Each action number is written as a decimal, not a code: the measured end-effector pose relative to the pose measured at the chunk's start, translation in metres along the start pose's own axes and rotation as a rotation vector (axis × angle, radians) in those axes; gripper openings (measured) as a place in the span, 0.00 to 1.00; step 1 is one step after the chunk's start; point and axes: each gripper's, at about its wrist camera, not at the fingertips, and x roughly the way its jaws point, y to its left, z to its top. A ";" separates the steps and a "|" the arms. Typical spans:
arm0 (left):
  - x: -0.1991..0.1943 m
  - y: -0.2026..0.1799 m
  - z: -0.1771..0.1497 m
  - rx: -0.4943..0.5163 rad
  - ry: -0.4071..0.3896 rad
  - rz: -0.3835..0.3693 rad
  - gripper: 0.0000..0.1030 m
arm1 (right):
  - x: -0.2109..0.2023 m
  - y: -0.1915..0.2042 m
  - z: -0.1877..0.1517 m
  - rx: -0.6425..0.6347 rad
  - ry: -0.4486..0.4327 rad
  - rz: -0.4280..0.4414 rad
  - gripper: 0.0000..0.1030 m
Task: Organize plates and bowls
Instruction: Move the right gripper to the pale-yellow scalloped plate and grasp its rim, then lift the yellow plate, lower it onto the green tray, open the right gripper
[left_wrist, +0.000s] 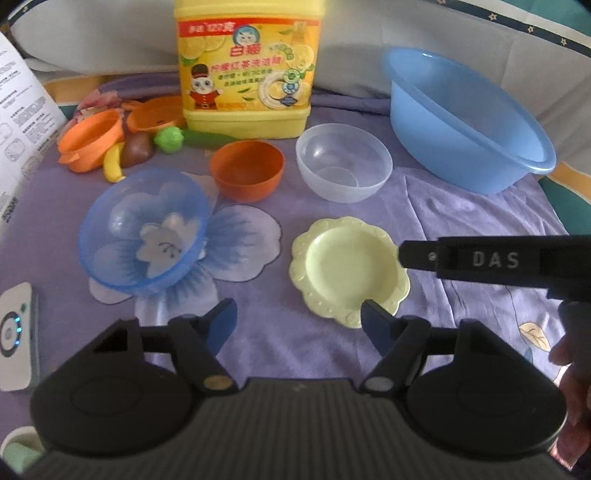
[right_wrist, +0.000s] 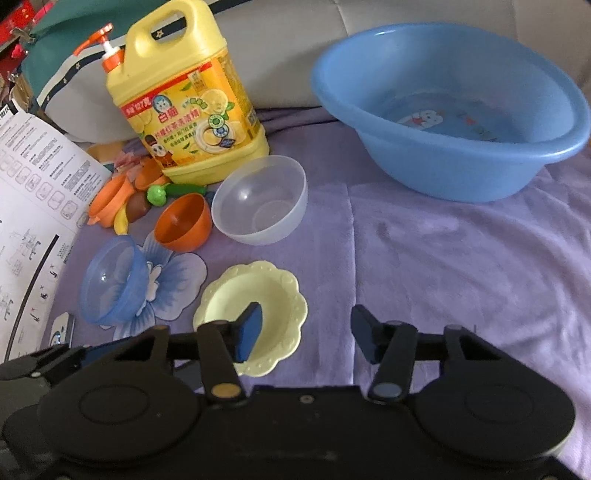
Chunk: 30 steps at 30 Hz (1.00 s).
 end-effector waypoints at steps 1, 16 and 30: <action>0.003 -0.001 0.001 0.001 0.003 0.001 0.70 | 0.003 0.000 0.000 -0.001 0.001 0.004 0.49; 0.026 -0.014 0.004 0.027 0.006 -0.039 0.43 | 0.025 0.007 -0.002 -0.038 -0.010 0.040 0.26; 0.012 -0.010 -0.005 0.060 0.023 -0.028 0.30 | 0.004 0.014 -0.020 -0.004 0.019 0.017 0.23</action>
